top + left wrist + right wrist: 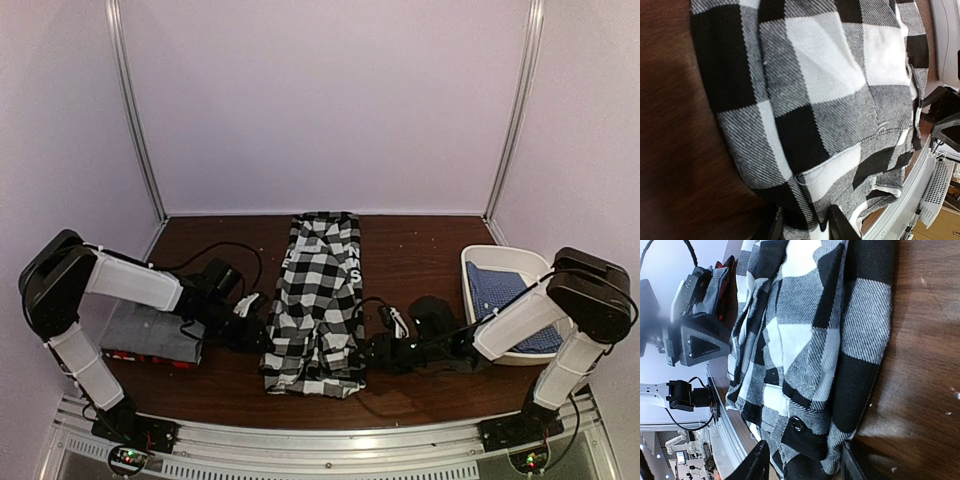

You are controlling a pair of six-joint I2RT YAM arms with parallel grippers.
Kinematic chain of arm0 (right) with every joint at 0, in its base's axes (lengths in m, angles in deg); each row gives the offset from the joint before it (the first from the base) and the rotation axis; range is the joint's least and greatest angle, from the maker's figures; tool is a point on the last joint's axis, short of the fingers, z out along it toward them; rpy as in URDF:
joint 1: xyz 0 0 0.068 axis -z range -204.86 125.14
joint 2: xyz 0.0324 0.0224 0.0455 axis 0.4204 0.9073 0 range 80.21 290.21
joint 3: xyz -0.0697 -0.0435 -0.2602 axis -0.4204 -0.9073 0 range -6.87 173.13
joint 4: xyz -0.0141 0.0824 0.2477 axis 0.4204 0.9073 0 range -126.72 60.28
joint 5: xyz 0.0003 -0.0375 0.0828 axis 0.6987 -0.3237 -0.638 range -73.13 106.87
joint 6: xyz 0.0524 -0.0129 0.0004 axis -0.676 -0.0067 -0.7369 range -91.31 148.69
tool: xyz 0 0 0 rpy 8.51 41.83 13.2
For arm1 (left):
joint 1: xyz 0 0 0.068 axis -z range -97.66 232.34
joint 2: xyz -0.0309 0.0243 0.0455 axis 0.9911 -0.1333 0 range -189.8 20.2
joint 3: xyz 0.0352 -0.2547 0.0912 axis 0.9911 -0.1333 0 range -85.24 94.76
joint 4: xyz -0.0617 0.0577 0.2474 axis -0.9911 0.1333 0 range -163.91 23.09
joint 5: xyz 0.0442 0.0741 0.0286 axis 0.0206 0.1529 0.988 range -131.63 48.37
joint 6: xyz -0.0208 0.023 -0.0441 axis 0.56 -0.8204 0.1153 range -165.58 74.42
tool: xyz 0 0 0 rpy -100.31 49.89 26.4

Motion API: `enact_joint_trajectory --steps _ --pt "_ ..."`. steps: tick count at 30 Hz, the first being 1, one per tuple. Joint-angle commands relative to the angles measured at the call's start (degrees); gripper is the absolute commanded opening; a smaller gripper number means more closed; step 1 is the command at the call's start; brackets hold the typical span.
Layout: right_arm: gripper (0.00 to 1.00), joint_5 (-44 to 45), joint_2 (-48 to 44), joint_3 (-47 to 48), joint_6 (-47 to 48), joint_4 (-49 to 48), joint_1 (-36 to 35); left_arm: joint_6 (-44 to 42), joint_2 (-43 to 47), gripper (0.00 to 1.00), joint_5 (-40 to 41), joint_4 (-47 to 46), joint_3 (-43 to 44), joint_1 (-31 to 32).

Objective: Fold and stack the long sleeve shirts
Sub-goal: Pick up the rectangle-folded shirt from the center of the board.

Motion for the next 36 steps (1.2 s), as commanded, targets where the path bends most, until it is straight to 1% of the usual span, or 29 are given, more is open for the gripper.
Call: enact_joint_trajectory --steps 1,3,7,9,16,18,22,29,36 --pt "0.48 -0.6 1.5 0.6 -1.0 -0.9 -0.2 0.5 -1.6 0.28 -1.8 -1.7 -0.6 0.2" --pt "0.46 -0.9 1.7 0.8 -1.5 -1.8 -0.2 1.1 -1.7 0.23 -2.6 -2.1 -0.5 0.8" --pt "0.37 -1.9 2.3 0.8 -2.4 -3.7 -0.2 2.6 -1.6 0.12 -3.8 -3.2 -0.9 1.8" --pt "0.33 -2.2 2.4 0.5 -2.7 -4.2 -0.2 3.6 -1.1 0.08 -4.4 -4.0 -1.4 2.1" --pt "0.33 -3.2 2.8 -0.1 -3.3 -5.7 -0.5 5.6 0.6 0.0 -5.2 -5.5 -2.4 3.3" --pt "0.32 -3.0 2.6 -0.7 -3.5 -5.5 -0.7 6.1 1.0 0.0 -5.3 -5.8 -2.8 3.5" --pt "0.25 -2.4 1.9 -2.3 -4.2 -6.2 -1.0 6.8 1.5 0.0 -5.3 -6.3 -3.5 3.8" --pt "0.01 -2.2 -0.8 -2.7 -4.9 -6.3 -2.0 8.0 3.6 0.0 -7.3 -7.0 -4.3 4.6" --pt "0.0 -1.0 -6.7 -0.4 -4.3 -1.8 -2.0 8.8 7.1 0.0 -9.1 -4.9 -2.8 4.5"
